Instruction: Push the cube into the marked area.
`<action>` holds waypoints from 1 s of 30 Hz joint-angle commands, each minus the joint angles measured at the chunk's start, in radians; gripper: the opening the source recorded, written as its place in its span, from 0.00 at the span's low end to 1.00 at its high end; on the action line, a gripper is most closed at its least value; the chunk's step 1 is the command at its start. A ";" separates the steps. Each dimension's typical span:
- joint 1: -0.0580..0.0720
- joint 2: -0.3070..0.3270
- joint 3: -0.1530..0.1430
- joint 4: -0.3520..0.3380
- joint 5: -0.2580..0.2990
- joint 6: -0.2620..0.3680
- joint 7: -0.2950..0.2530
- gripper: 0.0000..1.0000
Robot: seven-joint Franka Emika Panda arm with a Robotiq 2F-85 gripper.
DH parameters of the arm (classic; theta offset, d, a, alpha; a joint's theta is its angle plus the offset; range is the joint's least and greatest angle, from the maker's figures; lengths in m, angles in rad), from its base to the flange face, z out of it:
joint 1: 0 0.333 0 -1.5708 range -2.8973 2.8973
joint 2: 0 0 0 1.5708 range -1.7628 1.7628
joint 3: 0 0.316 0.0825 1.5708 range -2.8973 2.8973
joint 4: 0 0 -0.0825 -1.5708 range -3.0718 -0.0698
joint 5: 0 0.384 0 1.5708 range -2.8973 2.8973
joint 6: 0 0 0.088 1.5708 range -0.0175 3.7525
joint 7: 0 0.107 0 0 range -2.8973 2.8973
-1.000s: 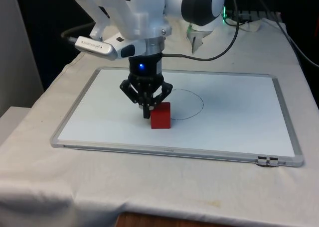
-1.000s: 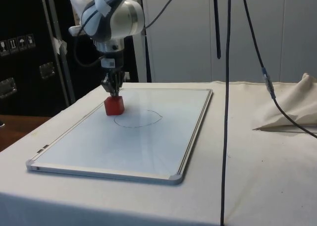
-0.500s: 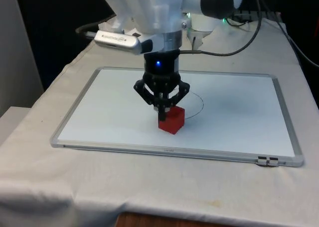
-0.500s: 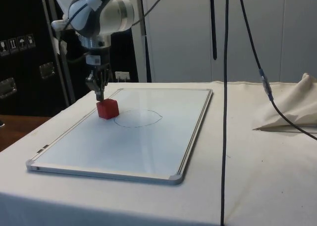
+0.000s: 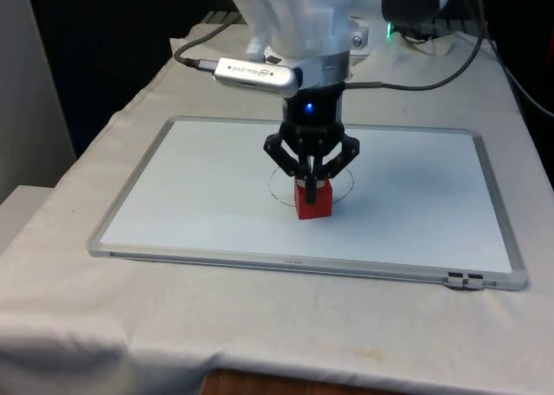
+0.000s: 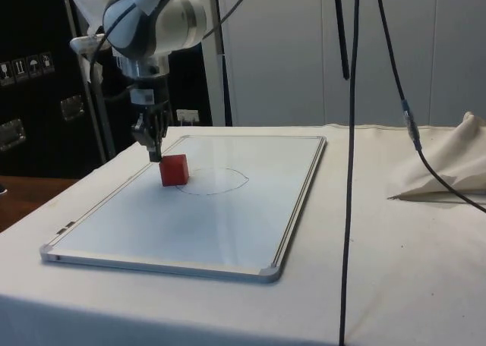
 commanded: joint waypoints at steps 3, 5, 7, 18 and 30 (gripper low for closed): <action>0.008 -0.017 -0.001 -0.029 -0.010 -0.001 -0.004 0.00; 0.009 -0.024 0.001 -0.049 -0.024 -0.007 -0.003 0.00; 0.009 -0.026 0.003 -0.057 -0.036 -0.011 0.000 0.00; 0.002 -0.020 -0.001 -0.074 -0.102 -0.027 0.024 0.00; -0.004 -0.029 -0.020 -0.070 -0.171 -0.045 0.060 0.00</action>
